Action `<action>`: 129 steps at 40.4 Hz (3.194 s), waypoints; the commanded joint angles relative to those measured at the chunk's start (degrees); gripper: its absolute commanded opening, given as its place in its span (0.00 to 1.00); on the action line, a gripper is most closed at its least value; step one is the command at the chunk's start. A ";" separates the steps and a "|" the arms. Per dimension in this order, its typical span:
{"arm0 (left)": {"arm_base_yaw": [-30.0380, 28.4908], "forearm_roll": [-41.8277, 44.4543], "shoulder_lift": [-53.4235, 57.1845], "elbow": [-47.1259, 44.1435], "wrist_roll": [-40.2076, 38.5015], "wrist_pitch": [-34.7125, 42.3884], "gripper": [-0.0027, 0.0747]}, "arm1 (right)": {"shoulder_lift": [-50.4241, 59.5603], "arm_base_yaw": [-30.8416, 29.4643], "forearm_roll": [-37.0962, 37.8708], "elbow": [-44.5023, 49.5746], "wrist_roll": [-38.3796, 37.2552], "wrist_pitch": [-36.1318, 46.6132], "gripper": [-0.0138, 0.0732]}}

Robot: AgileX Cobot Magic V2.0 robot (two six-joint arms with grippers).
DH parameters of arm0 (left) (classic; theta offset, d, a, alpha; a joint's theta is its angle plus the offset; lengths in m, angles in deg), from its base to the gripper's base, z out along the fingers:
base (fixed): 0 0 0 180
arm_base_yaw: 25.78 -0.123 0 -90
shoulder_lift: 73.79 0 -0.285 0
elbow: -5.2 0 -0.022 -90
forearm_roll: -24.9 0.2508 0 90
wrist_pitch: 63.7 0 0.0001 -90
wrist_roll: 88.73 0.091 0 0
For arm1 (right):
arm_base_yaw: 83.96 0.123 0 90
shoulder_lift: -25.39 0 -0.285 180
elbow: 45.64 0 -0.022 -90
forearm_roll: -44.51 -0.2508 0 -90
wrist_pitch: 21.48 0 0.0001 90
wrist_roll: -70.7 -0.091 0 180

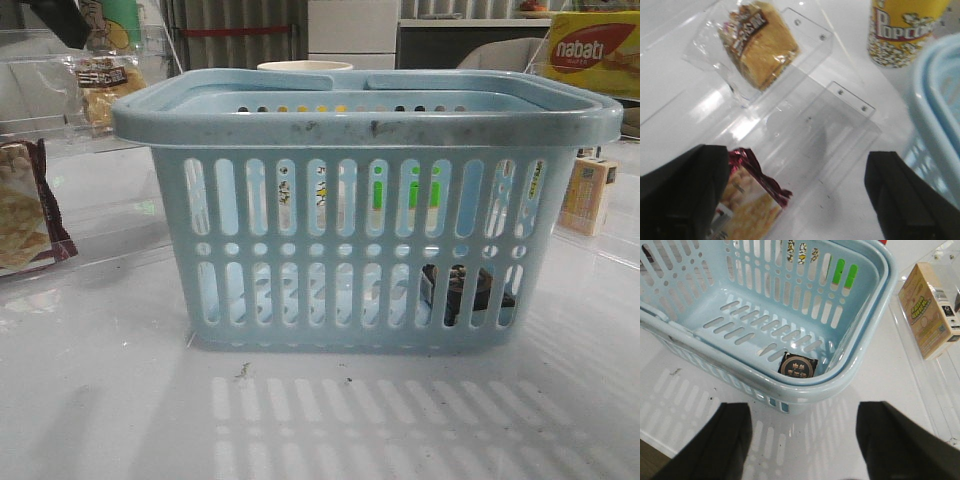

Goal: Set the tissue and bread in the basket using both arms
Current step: 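Reach the left gripper to the bread bag on the shelf and grasp it, then carry the bread bag over the basket and release it with the left gripper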

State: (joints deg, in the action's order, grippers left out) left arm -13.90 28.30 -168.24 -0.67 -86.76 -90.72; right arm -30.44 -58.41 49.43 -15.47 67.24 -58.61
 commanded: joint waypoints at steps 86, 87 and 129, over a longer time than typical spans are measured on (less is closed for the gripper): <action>17.18 -9.09 -1.20 23.37 7.75 -12.73 0.15 | 0.17 -0.06 0.98 -1.76 0.46 4.03 0.79; 18.17 -9.12 -1.67 23.37 7.75 -12.73 0.15 | 0.17 -0.06 0.98 -1.76 0.46 4.03 0.79; 25.30 -8.97 20.27 3.87 8.68 -14.40 0.67 | 0.17 -0.06 0.98 -1.76 0.46 4.00 0.79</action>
State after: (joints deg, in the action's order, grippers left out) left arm 11.04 20.18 -155.01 6.12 -78.09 -109.47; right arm -30.44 -58.41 49.43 -15.47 67.24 -58.61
